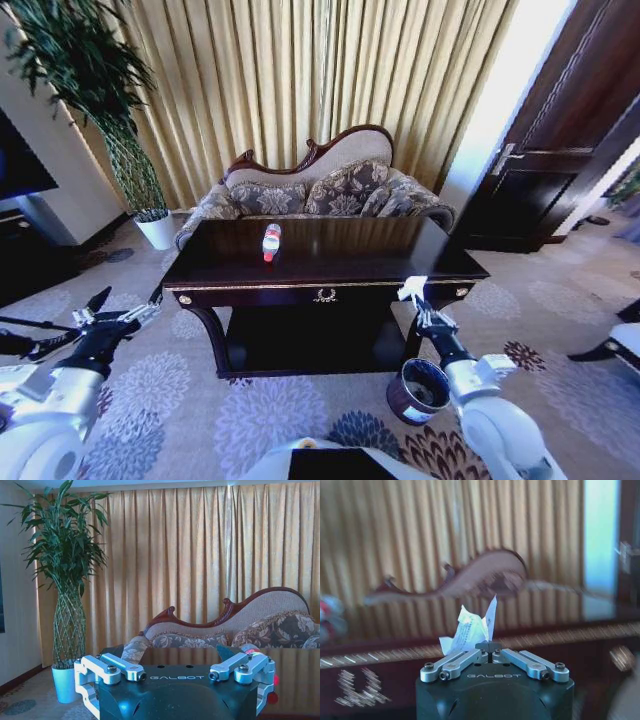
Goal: Move to the front of the table and place the trash on the table into the trash bin.
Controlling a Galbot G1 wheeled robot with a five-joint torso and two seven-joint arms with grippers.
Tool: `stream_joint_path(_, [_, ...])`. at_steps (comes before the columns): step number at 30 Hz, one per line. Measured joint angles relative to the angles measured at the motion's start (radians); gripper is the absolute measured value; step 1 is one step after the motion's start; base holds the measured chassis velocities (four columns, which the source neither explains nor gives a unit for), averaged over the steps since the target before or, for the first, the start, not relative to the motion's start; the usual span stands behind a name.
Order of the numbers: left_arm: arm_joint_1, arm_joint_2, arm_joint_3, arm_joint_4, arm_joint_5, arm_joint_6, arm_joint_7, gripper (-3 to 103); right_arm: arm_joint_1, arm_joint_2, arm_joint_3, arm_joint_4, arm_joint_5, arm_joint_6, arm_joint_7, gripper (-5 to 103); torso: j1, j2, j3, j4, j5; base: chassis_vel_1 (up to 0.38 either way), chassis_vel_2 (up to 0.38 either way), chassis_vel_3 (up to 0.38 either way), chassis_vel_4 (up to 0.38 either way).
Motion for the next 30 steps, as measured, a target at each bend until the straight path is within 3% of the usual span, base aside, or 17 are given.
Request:
stream_joint_path(6, [-0.001,0.003,-0.009,0.0,-0.004,-0.001,0.0,100,0.037,-0.003,0.002,-0.143,0.031,-0.008,0.021,0,0.0,0.0,0.0,-0.0001,-0.0001,0.0,0.0,0.0,0.0])
stream_joint_path(16, [0.003,-0.004,-0.011,0.0,-0.003,-0.004,-0.002,100,0.23,0.005,-0.028,-0.583,0.03,-0.028,0.032,0,0.0,0.0,0.0,0.0001,0.0,0.0,0.0,0.0,0.0])
stream_joint_path(21, [0.007,-0.005,-0.011,0.0,-0.002,-0.02,-0.002,100,0.361,0.014,-0.036,-0.872,-0.038,-0.018,0.029,0,0.0,0.0,0.0,0.0,0.0001,0.0,0.0,0.0,0.0])
stream_joint_path(24, [0.006,-0.004,-0.01,0.0,-0.003,-0.027,-0.002,100,0.39,0.021,-0.037,-0.963,-0.105,0.016,0.028,0,0.0,0.0,0.0,-0.0001,0.0,0.0,0.0,0.0,0.0])
stream_joint_path(30, [0.002,-0.003,0.0,0.0,-0.005,-0.031,-0.002,100,0.418,0.041,-0.046,-1.007,-0.142,0.031,0.03,-1,0.0,0.0,0.0,0.0001,-0.0001,0.0,0.0,0.0,0.0])
